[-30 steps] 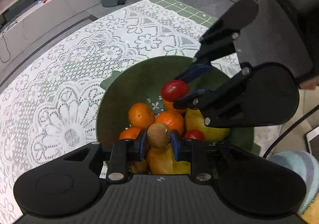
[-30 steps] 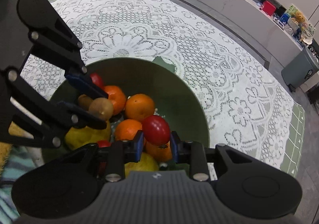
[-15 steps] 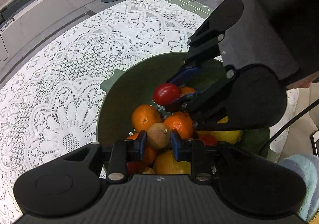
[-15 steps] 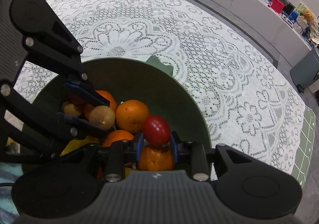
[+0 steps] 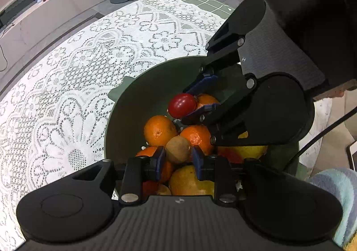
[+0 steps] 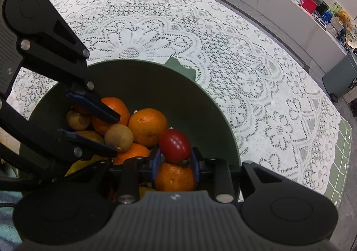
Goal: Organize fruits
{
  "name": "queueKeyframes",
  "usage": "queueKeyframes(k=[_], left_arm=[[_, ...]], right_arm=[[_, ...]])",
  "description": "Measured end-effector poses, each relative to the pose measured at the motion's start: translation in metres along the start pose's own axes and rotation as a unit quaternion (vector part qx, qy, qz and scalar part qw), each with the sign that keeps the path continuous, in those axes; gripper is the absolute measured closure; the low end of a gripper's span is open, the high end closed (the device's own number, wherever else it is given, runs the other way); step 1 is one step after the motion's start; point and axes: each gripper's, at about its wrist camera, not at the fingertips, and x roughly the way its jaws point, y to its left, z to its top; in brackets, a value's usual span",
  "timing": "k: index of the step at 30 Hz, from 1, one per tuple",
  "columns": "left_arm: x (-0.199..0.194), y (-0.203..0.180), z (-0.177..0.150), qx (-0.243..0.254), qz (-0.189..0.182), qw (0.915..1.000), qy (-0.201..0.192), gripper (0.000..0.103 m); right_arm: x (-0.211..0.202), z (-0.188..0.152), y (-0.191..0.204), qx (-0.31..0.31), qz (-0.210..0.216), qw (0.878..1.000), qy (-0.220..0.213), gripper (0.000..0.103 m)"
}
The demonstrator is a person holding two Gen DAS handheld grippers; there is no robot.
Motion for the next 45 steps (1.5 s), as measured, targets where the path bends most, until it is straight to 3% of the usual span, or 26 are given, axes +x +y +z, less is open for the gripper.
queueKeyframes(k=[3,9,15,24,34,37,45], left_arm=[[-0.002,0.000,0.000,-0.002,-0.002,1.0000,-0.002,0.065],[-0.019,-0.003,-0.003,-0.003,-0.002,0.9999,-0.017,0.058],[-0.051,-0.007,-0.012,-0.005,0.010,0.9989,-0.046,0.052],[-0.108,-0.007,-0.052,-0.053,0.068,0.9910,-0.102,0.046],[-0.172,0.005,-0.108,-0.140,0.127,0.9632,-0.191,0.031],[-0.185,0.010,-0.125,-0.175,0.136,0.9524,-0.209,0.026],[-0.202,0.013,-0.165,-0.223,0.211,0.9197,-0.244,0.022]], right_arm=[[-0.001,0.001,0.001,0.001,-0.002,1.000,0.001,0.075],[-0.013,0.002,0.000,0.012,-0.010,1.000,-0.004,0.049],[-0.037,0.001,0.002,0.034,-0.022,0.999,-0.025,0.035],[-0.084,-0.005,0.037,0.063,-0.034,0.994,-0.078,0.023],[-0.130,-0.011,0.105,0.122,-0.053,0.982,-0.135,0.013],[-0.139,-0.015,0.125,0.159,-0.048,0.973,-0.162,0.013],[-0.148,-0.028,0.176,0.239,-0.108,0.941,-0.216,0.007]])
